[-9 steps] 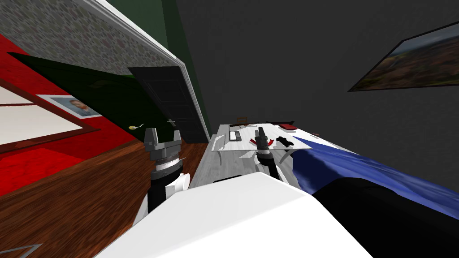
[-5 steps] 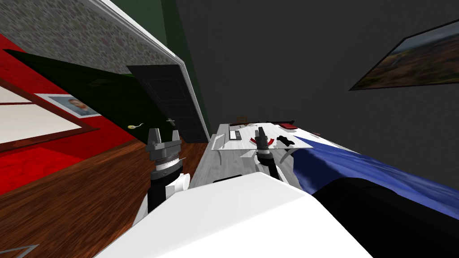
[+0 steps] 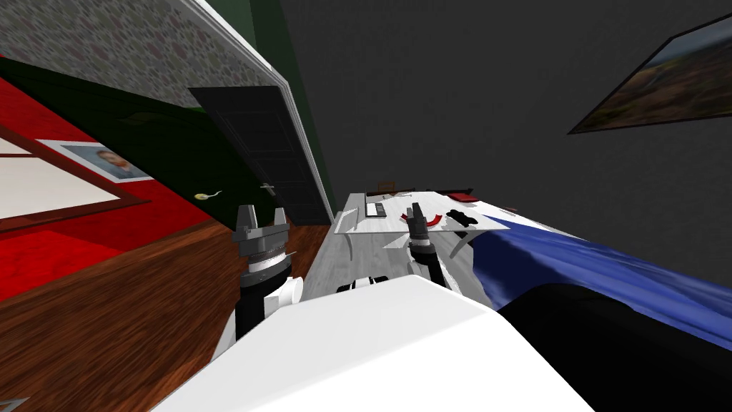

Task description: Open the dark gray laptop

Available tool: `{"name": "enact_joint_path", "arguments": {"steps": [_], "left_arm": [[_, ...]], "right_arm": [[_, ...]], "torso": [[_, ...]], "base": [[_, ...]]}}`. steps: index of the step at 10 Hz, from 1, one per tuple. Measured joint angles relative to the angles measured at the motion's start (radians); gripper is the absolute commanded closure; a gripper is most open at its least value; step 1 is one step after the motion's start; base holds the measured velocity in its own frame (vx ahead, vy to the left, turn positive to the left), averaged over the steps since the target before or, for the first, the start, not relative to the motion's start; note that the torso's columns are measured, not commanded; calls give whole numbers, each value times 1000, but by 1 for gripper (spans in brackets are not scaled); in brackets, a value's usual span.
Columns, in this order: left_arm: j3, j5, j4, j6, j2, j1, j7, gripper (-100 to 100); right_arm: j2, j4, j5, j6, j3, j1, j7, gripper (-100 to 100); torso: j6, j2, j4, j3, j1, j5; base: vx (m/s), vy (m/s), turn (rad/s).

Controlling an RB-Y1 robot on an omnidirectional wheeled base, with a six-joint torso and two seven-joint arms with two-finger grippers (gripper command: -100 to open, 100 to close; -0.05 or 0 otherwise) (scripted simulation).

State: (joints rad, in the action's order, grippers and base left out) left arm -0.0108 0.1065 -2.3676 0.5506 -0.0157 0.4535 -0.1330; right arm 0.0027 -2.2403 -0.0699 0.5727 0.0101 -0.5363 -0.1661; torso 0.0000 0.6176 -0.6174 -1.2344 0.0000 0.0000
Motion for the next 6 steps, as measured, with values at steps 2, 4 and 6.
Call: {"name": "enact_joint_path", "arguments": {"steps": [2,4,6], "left_arm": [[0,0,0,0,0,0,0,0],[0,0,0,0,0,0,0,0],[0,0,0,0,0,0,0,0]], "right_arm": [[-19,6,-4,-2,3,2,-6,-100],[-69,18,-20,-13,11,8,-31,-100],[-121,46,-43,-33,30,29,-69,-100]], "torso": [[0,107,-107,-217,1,0],[0,119,-119,-241,3,1],[0,120,-121,-241,2,1]], "base": [[12,41,5],[14,89,8],[23,135,16]]}}
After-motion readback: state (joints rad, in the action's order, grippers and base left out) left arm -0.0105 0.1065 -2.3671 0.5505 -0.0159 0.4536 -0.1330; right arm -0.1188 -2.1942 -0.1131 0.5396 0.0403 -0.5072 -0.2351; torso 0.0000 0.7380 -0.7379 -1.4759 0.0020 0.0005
